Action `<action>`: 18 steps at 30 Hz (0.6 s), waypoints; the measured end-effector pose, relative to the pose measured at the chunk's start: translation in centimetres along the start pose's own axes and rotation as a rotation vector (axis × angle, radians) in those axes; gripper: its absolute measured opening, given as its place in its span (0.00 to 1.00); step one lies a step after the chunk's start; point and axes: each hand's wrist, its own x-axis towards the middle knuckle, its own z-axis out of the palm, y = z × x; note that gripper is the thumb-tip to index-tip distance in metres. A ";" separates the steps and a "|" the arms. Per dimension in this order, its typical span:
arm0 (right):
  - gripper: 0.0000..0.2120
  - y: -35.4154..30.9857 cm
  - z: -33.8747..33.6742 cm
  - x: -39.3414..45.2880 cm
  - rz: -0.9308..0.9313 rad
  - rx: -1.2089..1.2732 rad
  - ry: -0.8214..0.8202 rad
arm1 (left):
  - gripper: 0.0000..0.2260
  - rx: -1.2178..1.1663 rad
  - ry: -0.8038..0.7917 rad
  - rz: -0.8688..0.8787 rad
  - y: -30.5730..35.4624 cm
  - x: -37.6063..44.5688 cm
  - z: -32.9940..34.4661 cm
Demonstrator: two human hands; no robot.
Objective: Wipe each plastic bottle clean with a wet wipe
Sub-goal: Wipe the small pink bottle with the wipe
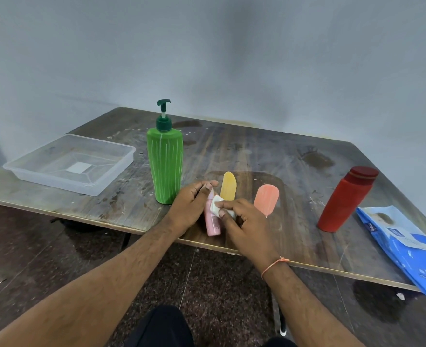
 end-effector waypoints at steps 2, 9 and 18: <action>0.17 -0.3 0.0 0.0 -0.005 -0.035 -0.048 | 0.12 0.025 -0.024 0.018 0.1 -0.1 0.2; 0.11 -0.4 -0.3 -0.5 -0.056 0.040 -0.080 | 0.13 0.014 -0.040 0.050 -0.1 -0.1 0.4; 0.16 -0.3 -0.1 -0.1 -0.044 0.014 -0.062 | 0.14 0.069 -0.044 0.086 -0.3 0.0 0.2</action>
